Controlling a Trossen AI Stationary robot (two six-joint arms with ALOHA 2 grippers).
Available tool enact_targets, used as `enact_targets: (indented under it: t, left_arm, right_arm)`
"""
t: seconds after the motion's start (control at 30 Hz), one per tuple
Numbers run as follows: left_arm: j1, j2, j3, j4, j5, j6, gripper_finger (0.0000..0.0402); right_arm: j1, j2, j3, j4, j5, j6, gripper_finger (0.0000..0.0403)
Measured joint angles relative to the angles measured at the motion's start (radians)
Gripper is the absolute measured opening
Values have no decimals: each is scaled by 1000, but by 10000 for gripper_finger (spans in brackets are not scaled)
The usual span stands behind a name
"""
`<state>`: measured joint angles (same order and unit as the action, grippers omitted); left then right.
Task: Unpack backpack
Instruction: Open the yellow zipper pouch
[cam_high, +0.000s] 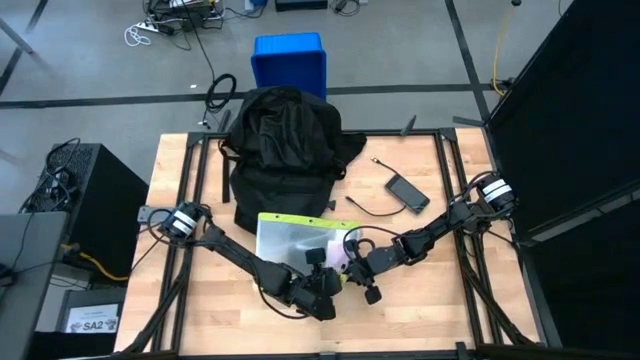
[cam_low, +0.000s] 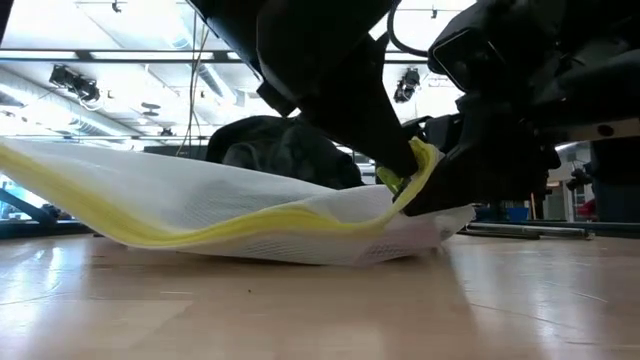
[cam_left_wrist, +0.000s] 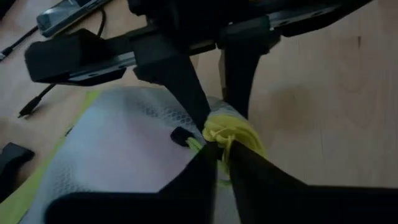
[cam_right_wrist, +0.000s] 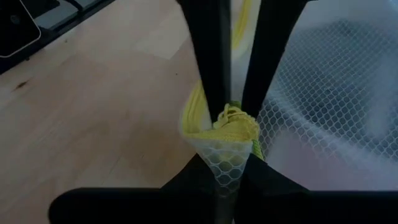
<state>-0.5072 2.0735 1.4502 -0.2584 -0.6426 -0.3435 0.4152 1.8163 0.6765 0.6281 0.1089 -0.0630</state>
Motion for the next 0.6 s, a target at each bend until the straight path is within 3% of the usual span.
enact_targets:
  t: [0.27, 0.6]
  left_arm:
    - [3, -3, 1, -61, 19, 47, 0]
    - [-5, -65, -1, -197, 61, 26, 0]
  right_arm:
    - [3, -1, 0, 17, -14, -7, 5]
    - [8, -5, 2, 48, -26, -8, 36]
